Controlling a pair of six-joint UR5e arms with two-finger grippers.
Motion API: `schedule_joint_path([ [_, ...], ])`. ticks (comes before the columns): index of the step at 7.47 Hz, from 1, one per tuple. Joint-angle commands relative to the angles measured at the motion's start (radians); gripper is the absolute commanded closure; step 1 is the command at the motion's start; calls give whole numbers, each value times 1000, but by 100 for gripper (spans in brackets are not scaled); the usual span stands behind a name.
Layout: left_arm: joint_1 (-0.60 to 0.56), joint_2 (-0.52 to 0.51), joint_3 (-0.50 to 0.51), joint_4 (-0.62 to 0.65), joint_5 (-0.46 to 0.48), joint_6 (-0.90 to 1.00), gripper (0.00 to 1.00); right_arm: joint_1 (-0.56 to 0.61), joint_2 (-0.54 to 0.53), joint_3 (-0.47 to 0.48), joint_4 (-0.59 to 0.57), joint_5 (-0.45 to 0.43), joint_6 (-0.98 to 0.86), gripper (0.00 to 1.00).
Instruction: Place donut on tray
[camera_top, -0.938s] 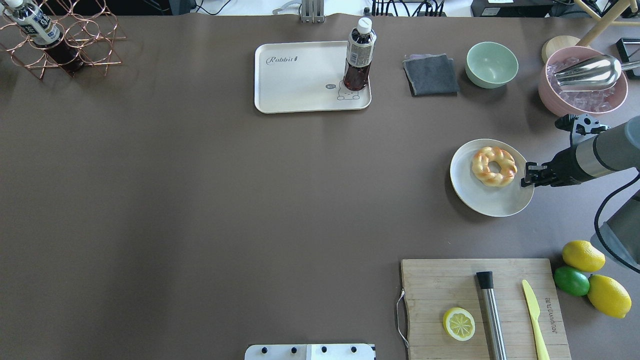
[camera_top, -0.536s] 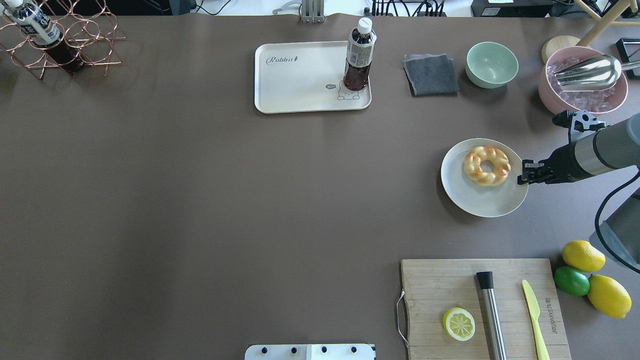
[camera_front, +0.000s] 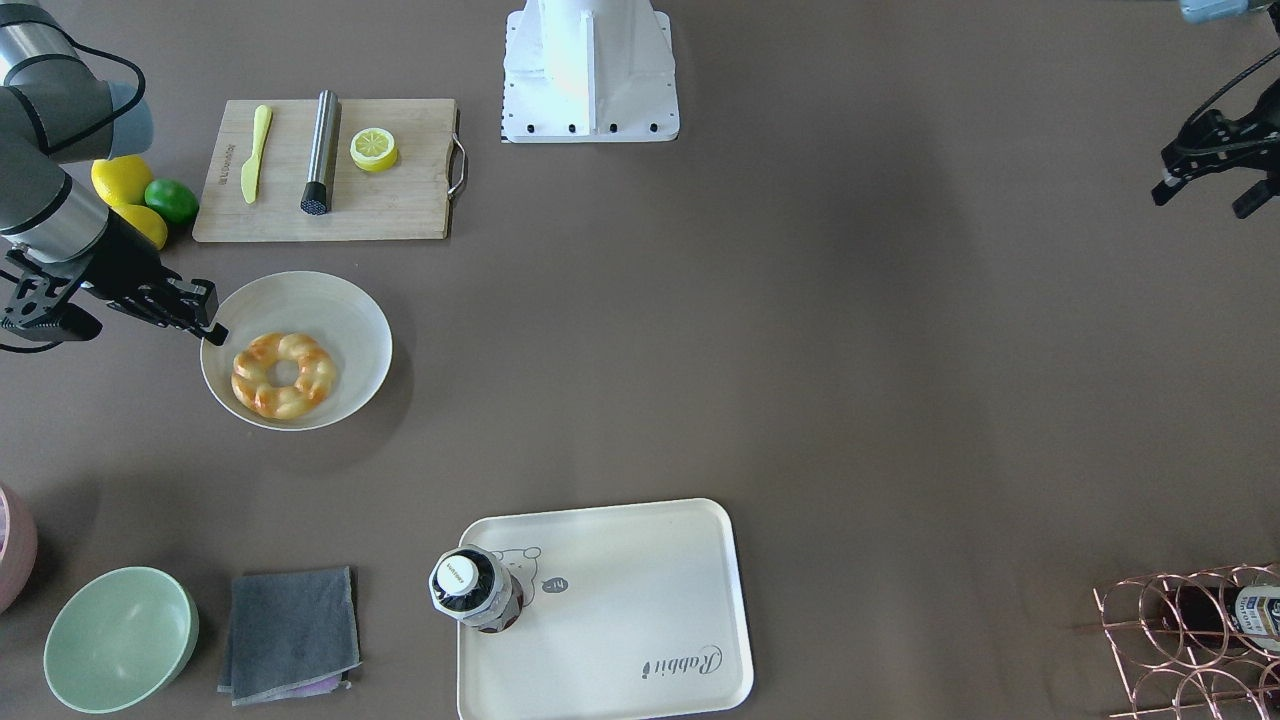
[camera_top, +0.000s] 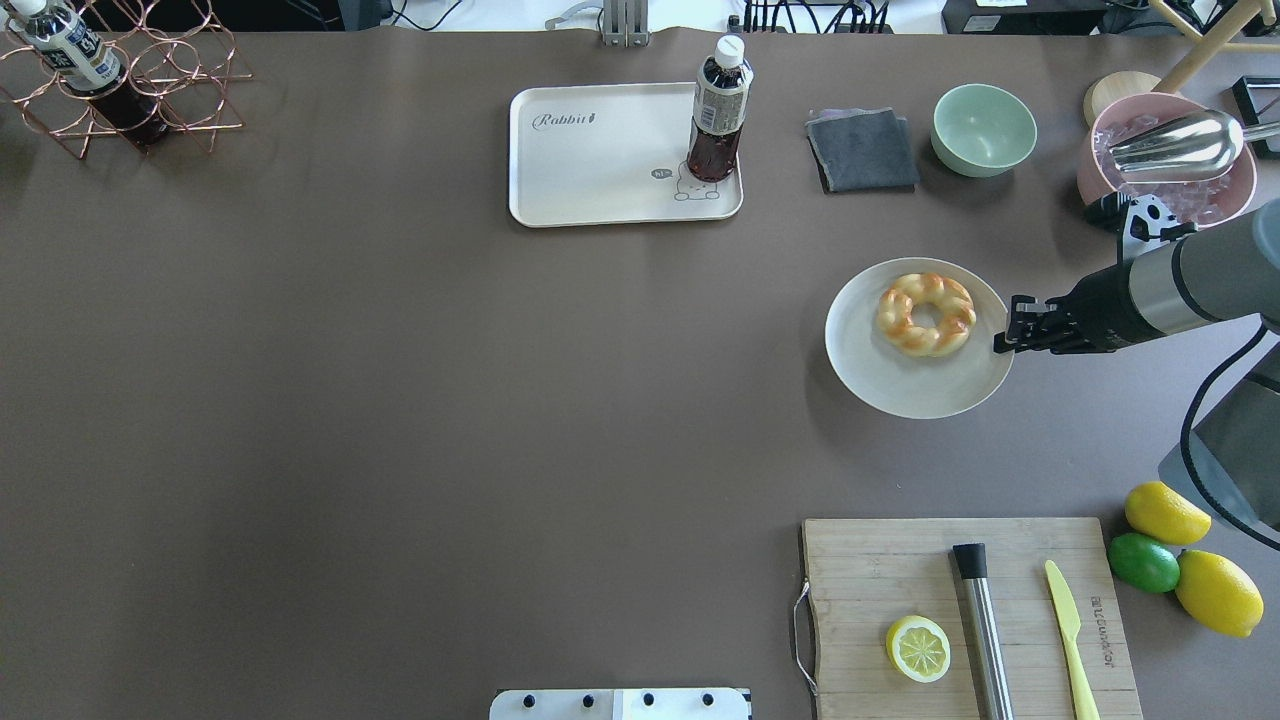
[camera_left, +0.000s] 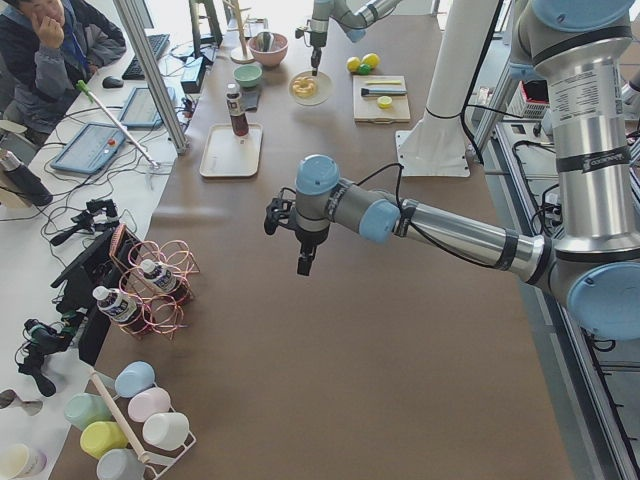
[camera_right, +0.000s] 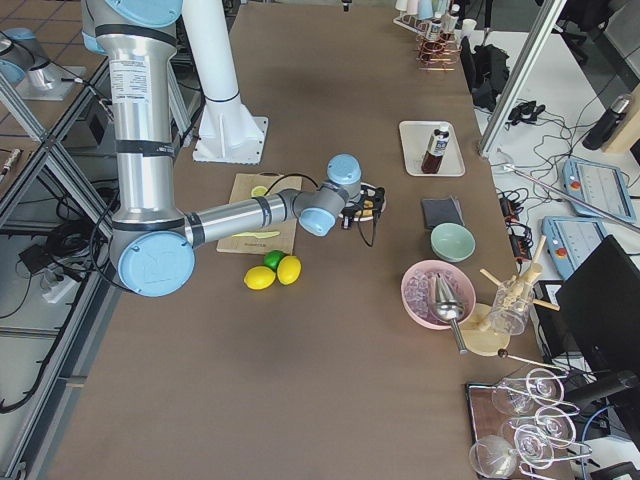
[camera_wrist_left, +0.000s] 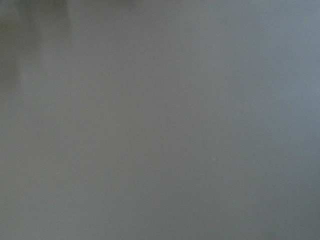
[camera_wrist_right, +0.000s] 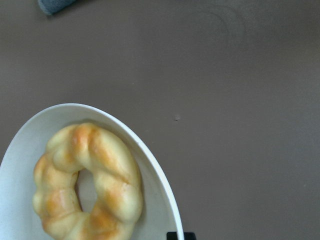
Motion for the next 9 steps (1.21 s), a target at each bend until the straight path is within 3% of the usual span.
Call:
schedule_joint_path([
  [1, 265, -212, -19, -41, 8, -459, 3, -34, 14, 81, -4, 3, 110, 100],
  [2, 359, -310, -16, -41, 22, -618, 3, -39, 30, 104, -27, 4, 116, 100],
  [3, 473, -414, -10, -41, 101, -786, 3, -51, 63, 160, -118, 5, 127, 100],
  [5, 646, -638, 82, -40, 217, -1071, 3, -97, 96, 210, -165, -5, 200, 100],
  [7, 723, -696, 99, -40, 287, -1141, 3, -148, 141, 225, -165, -14, 288, 100],
  [9, 731, -734, 104, -47, 286, -1174, 3, -212, 193, 236, -165, -69, 386, 100],
])
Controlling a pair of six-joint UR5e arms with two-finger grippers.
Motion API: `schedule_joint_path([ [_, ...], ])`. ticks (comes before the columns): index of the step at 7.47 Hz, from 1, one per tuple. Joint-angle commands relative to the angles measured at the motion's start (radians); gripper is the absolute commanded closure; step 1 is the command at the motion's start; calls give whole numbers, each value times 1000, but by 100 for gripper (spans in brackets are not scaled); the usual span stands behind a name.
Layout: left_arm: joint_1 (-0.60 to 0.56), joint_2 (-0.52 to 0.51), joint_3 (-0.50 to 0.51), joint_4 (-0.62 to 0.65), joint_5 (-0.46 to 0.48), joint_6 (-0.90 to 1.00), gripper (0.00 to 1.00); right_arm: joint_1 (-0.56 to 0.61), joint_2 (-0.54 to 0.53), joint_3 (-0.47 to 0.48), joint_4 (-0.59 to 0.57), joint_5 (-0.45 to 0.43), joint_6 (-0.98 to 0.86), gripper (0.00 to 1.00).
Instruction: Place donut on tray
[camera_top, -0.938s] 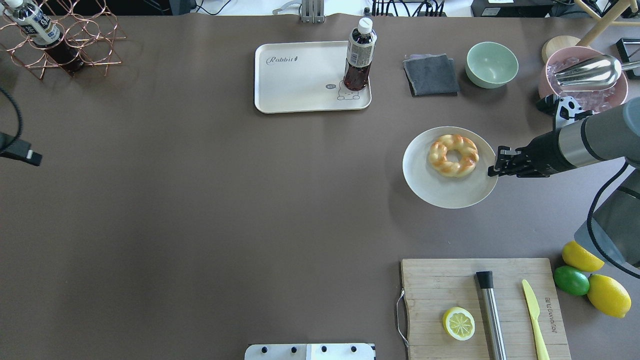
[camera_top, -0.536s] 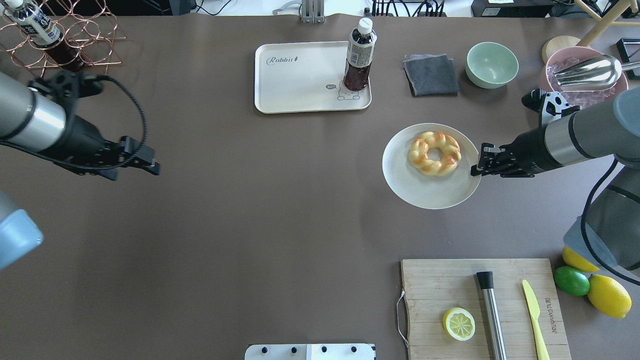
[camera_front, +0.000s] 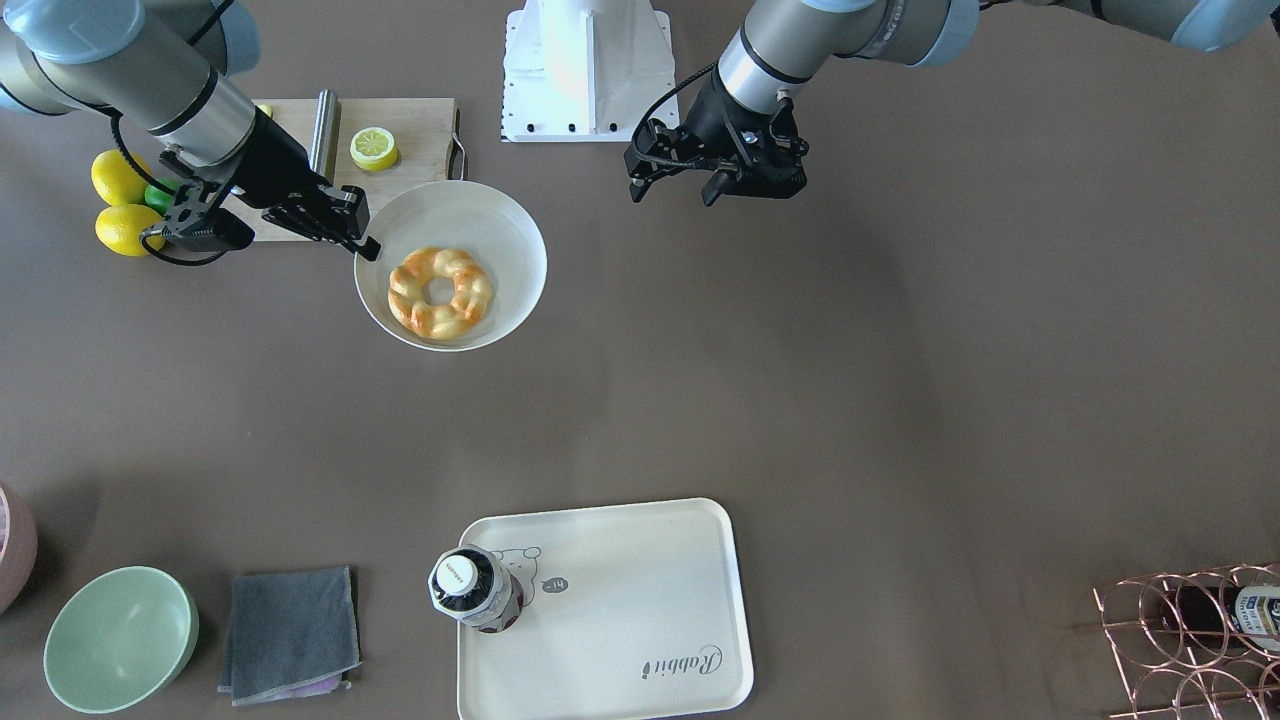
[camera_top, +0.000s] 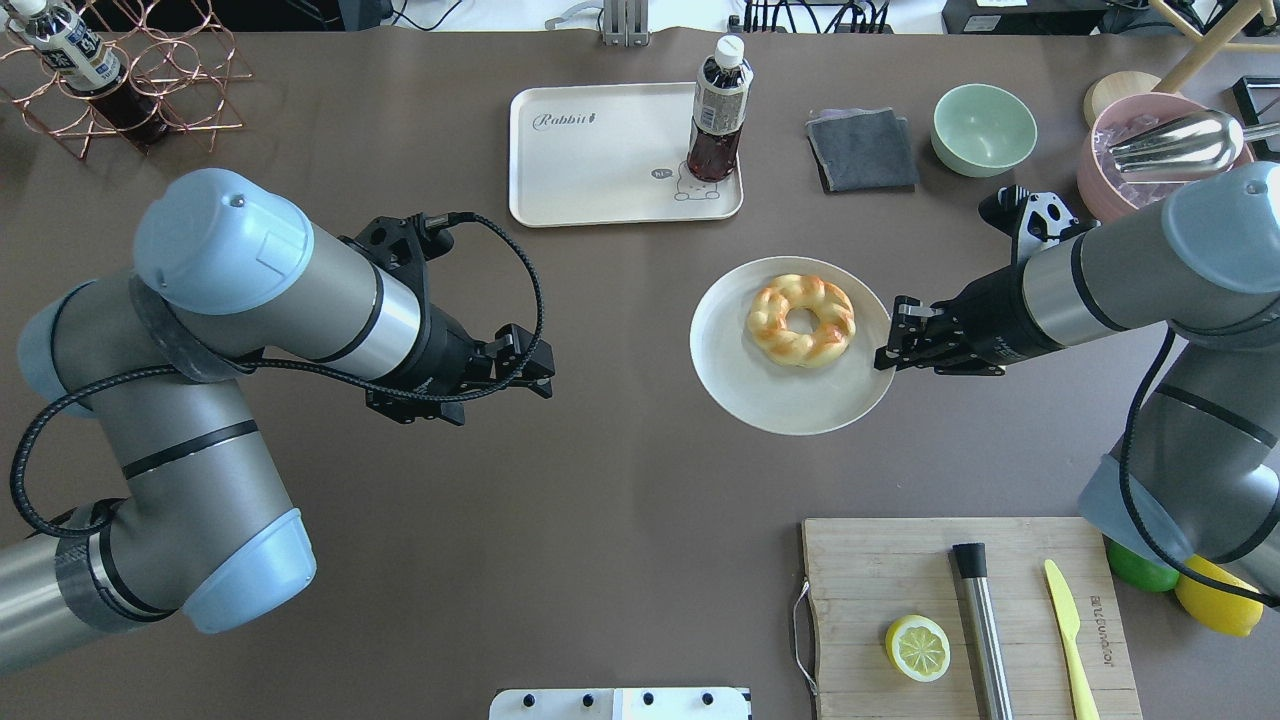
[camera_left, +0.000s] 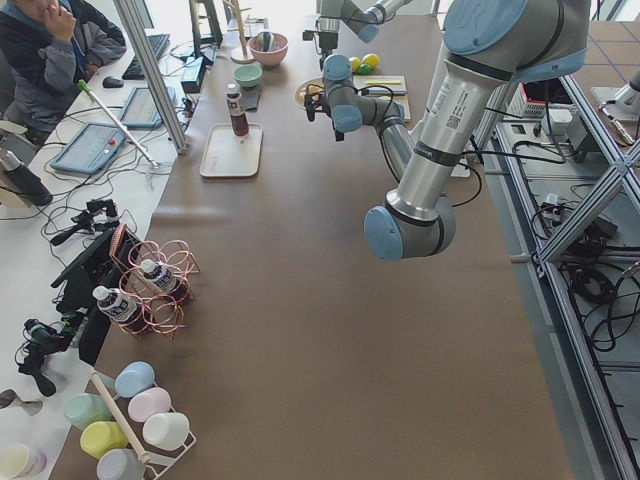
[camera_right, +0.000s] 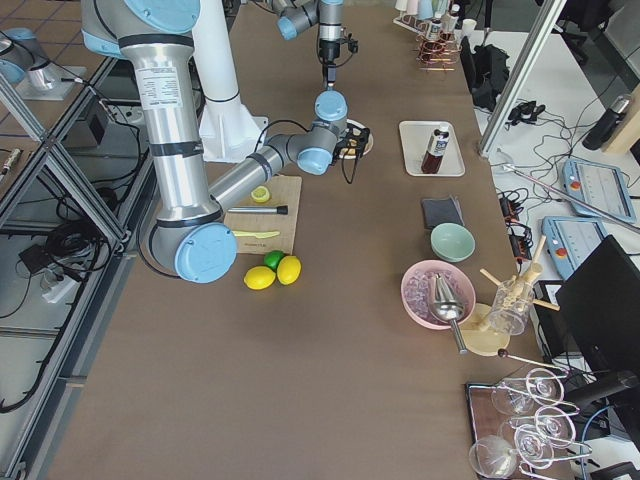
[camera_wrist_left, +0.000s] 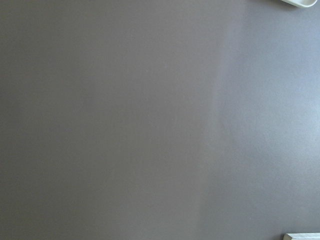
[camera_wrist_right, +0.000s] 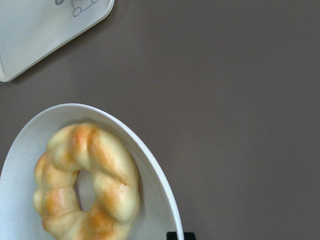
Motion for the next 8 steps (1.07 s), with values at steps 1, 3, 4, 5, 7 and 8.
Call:
schedule_joint_path([
  [1, 19, -48, 15, -7, 8, -43, 4, -91, 66, 16, -1, -78, 129, 100],
  [3, 24, -56, 17, -8, 8, -45, 9, -129, 90, 31, -1, -112, 176, 100],
  [4, 24, -56, 15, -8, 8, -49, 11, -152, 91, 46, -1, -145, 190, 100],
  [5, 24, -56, 15, -8, 8, -54, 16, -164, 89, 54, -1, -156, 192, 100],
  [7, 24, -55, 14, -8, 8, -61, 31, -180, 81, 68, -1, -172, 193, 100],
  [8, 24, -52, 14, -8, 8, -58, 43, -188, 78, 75, -3, -184, 193, 100],
])
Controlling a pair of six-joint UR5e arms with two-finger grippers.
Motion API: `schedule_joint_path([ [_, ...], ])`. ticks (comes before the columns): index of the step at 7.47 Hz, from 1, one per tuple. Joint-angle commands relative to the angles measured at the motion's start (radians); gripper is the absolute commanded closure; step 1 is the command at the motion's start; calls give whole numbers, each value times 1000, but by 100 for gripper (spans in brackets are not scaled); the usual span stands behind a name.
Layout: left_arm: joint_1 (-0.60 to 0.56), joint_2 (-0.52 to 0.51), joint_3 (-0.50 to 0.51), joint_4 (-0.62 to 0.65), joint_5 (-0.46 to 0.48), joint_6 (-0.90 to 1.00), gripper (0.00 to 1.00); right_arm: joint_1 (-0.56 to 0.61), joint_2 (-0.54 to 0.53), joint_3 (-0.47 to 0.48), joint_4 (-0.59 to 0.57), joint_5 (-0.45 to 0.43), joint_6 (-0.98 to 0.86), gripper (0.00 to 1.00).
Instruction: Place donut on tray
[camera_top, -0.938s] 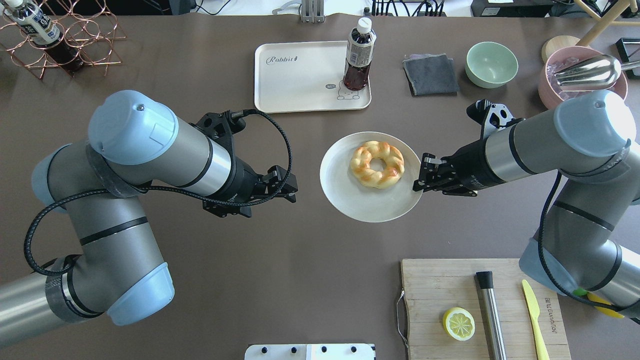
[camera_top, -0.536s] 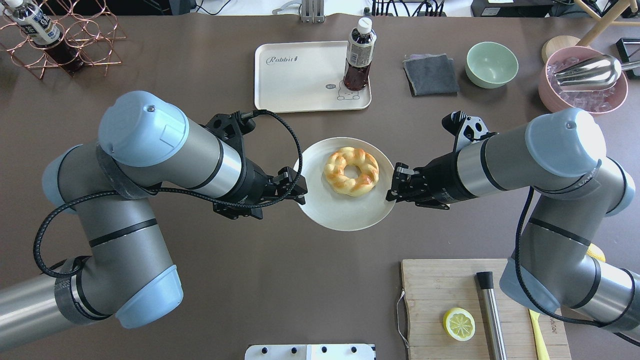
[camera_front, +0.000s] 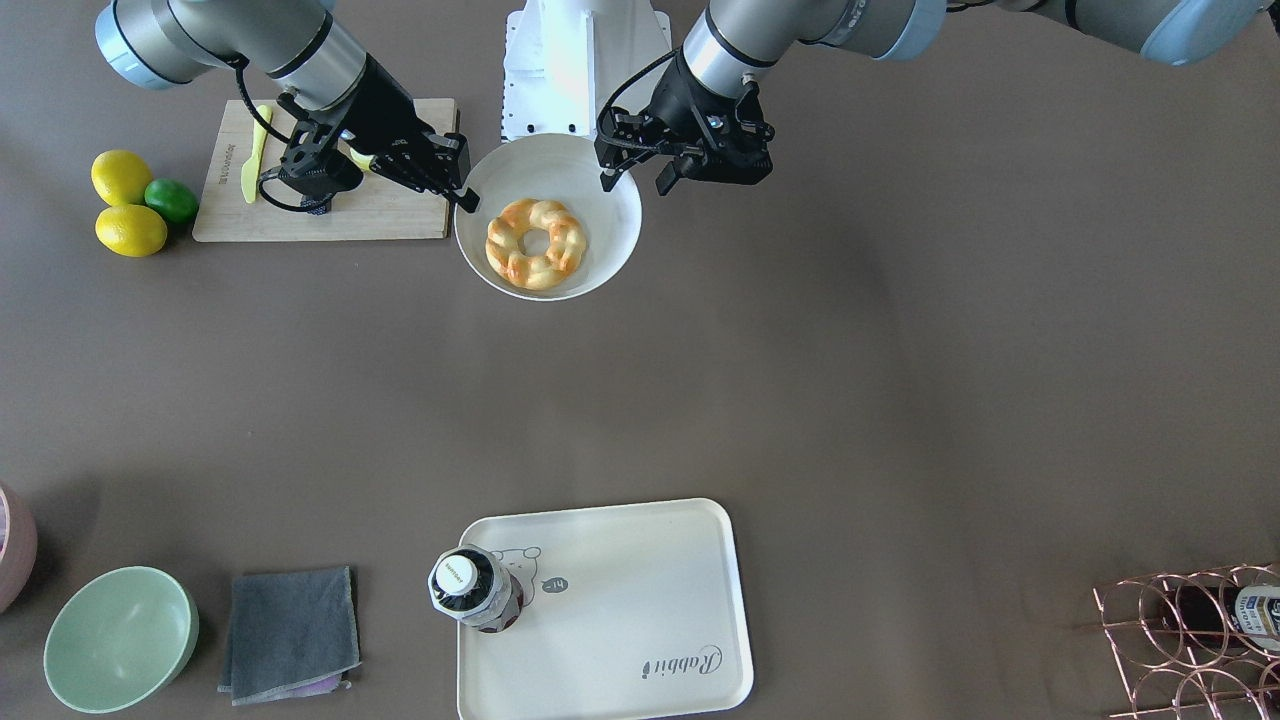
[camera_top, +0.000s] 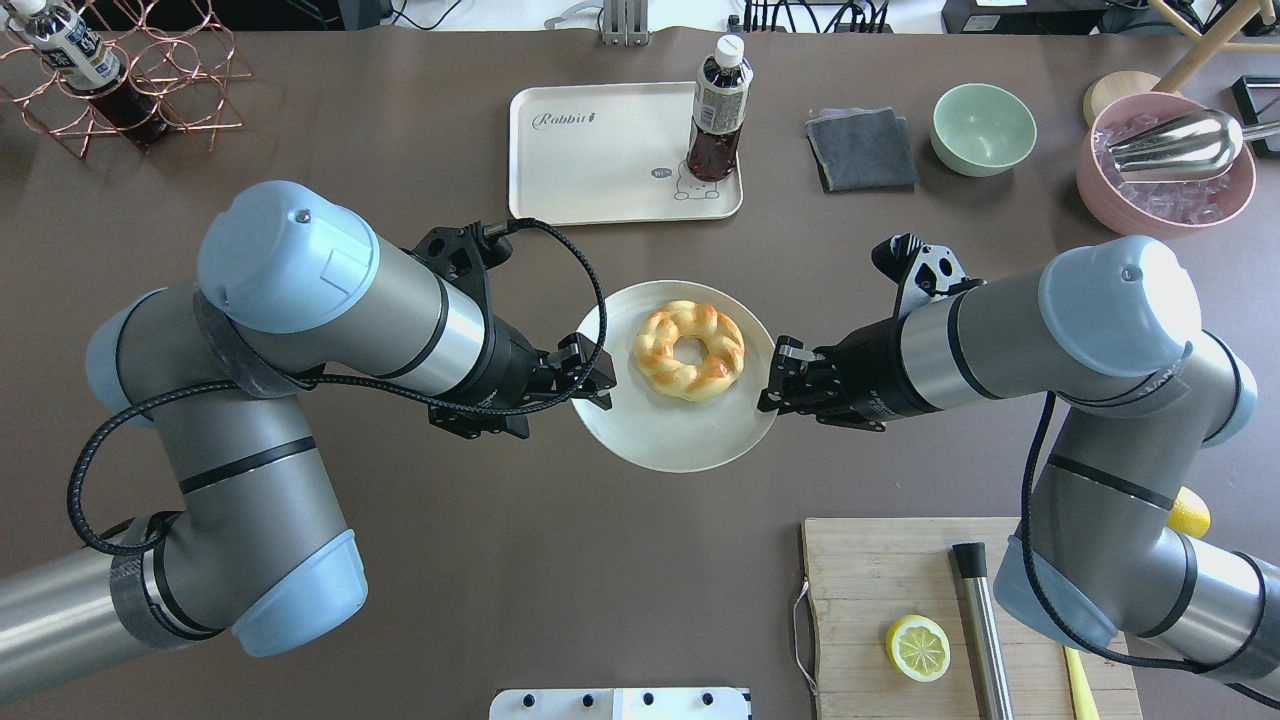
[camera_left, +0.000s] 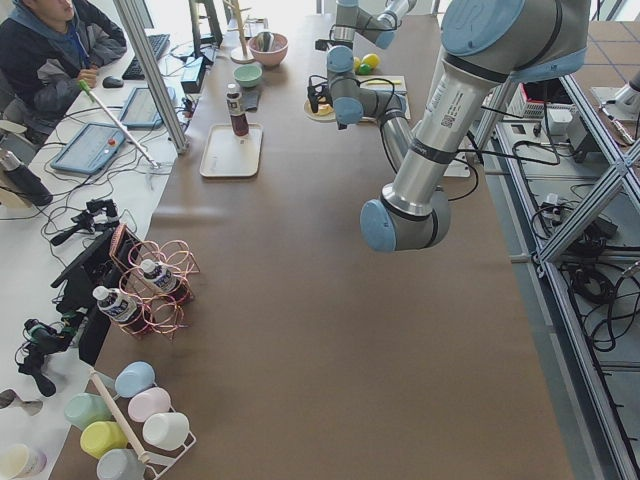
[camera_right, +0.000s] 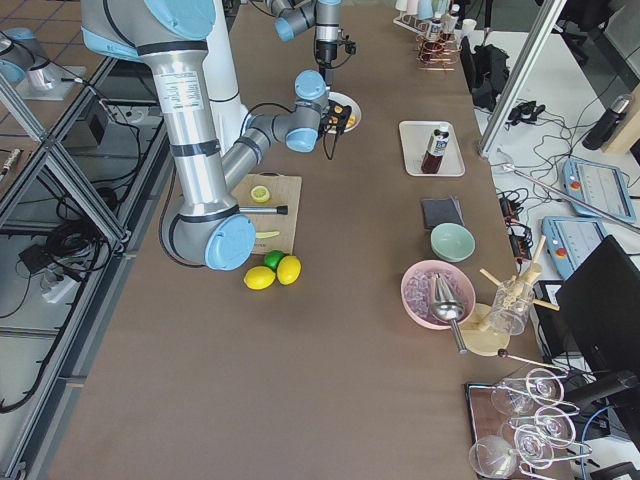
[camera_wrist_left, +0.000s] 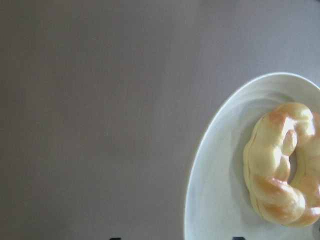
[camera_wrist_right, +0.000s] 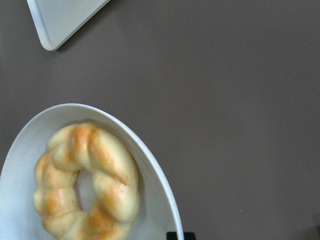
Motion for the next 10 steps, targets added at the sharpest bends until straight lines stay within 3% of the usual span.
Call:
schedule_joint_path([
  [1, 0, 2, 1, 0, 0, -1, 53, -17, -5, 17, -1, -24, 1, 100],
  [4, 0, 1, 1, -11, 0, 8, 97, -27, -5, 17, -1, -38, 0, 100],
  [6, -1, 5, 7, -29, 0, 8, 100, -32, -5, 19, -1, -38, 1, 100],
  [7, -1, 7, 15, -29, 0, 6, 100, -32, 0, 19, -1, -38, 0, 66],
  [8, -1, 7, 16, -29, 0, 5, 100, -30, 3, 20, -1, -38, 0, 1],
  [10, -8, 8, 19, -29, 0, -6, 100, 8, 4, 65, -1, -23, 0, 0],
])
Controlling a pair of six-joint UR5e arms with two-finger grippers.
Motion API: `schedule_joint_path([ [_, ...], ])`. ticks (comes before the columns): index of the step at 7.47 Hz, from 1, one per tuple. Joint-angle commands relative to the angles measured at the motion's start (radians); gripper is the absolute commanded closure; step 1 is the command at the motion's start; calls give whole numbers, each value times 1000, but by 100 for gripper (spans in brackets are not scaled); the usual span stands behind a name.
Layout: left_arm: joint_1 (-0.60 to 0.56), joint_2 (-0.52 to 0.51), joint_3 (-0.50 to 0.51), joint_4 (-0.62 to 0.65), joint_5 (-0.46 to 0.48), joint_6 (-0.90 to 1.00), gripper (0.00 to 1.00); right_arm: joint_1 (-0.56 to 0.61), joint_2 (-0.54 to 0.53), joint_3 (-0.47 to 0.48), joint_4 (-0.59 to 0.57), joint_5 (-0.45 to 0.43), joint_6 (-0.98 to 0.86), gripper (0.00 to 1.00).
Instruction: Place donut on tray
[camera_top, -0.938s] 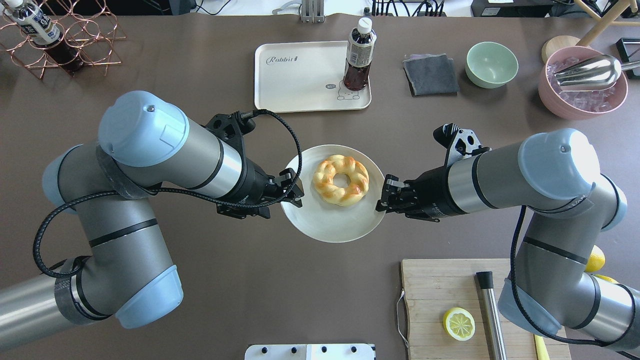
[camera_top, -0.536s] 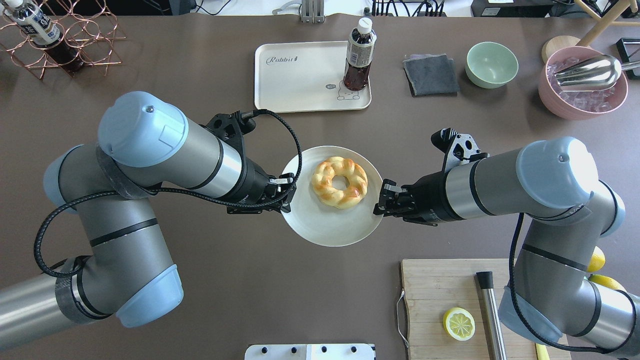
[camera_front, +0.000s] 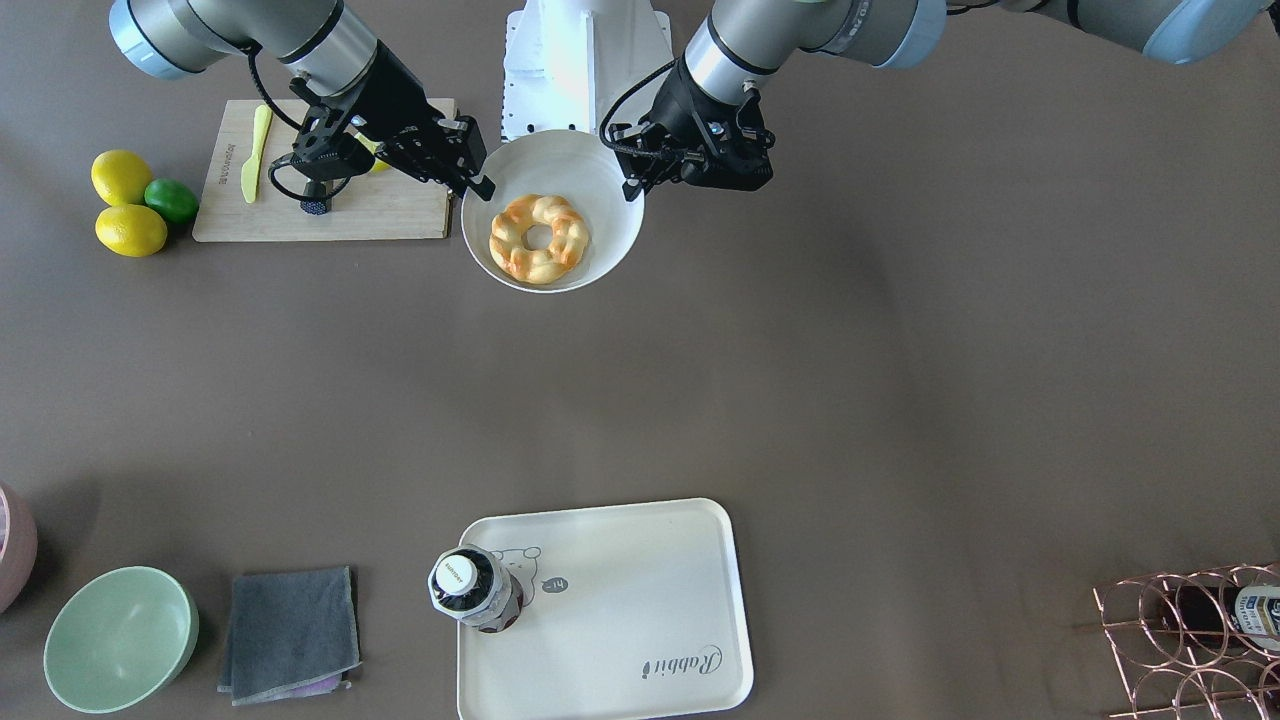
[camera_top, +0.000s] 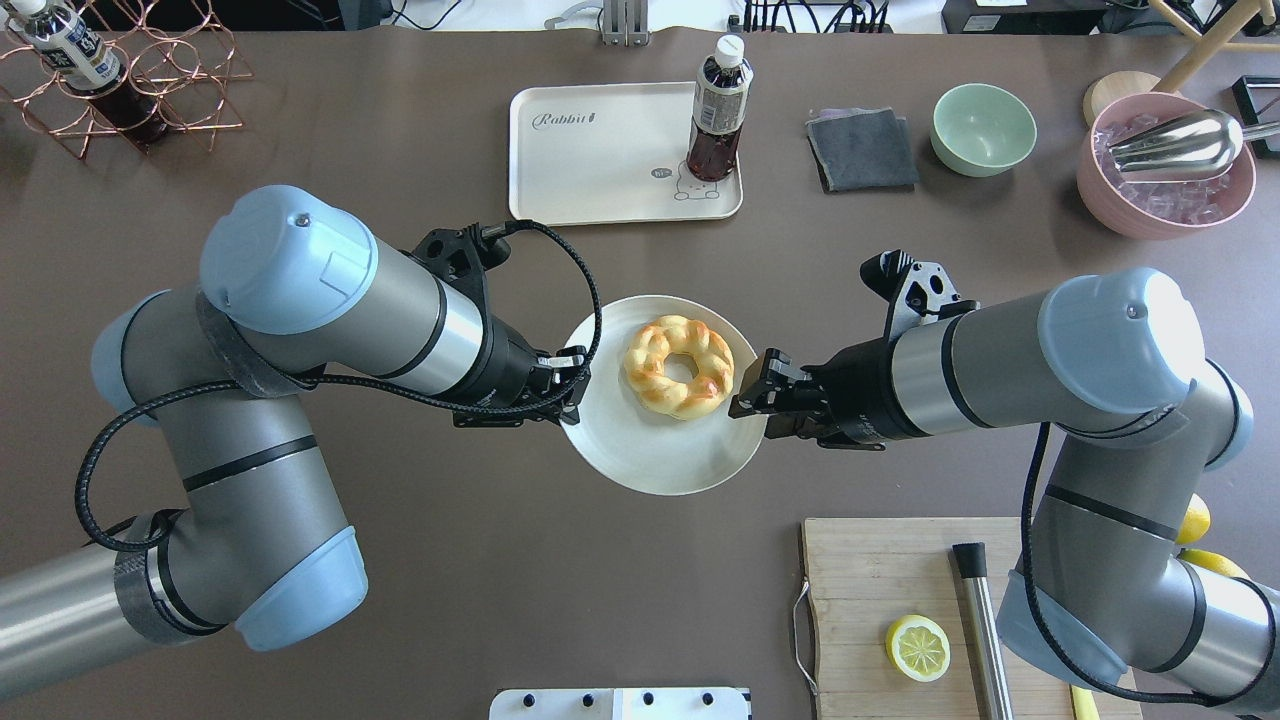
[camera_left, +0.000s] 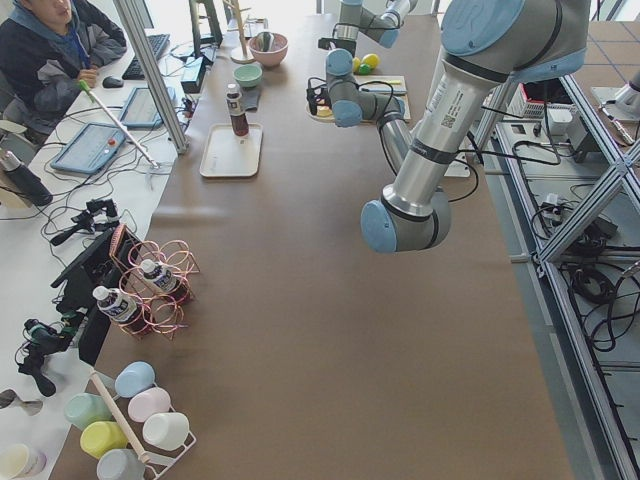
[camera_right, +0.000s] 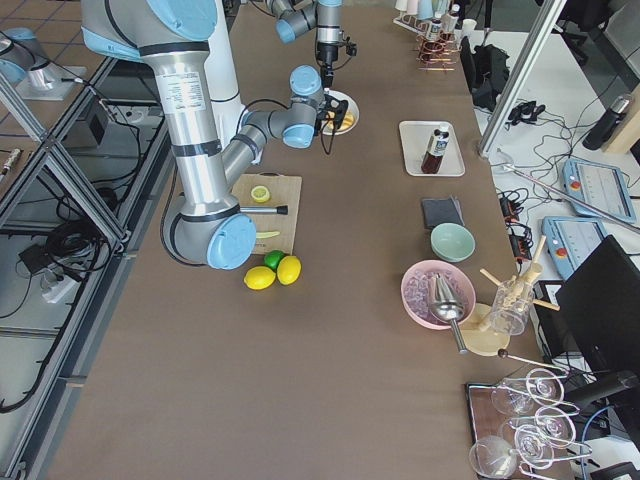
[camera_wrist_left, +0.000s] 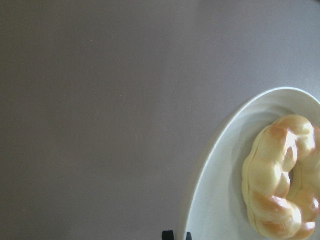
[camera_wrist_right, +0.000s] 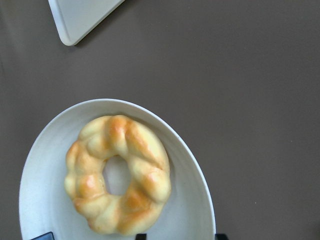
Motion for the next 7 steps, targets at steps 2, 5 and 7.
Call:
schedule_joint_path([
  [2, -51, -4, 43, -5, 0, -35, 100, 73, -7, 35, 0, 47, 0, 0],
  [5, -191, -45, 357, -286, 0, -90, 100, 176, -109, 23, -2, 92, -135, 0],
  [7, -240, -140, 566, -373, 6, -91, 100, 303, -172, -46, 0, 216, -382, 0],
])
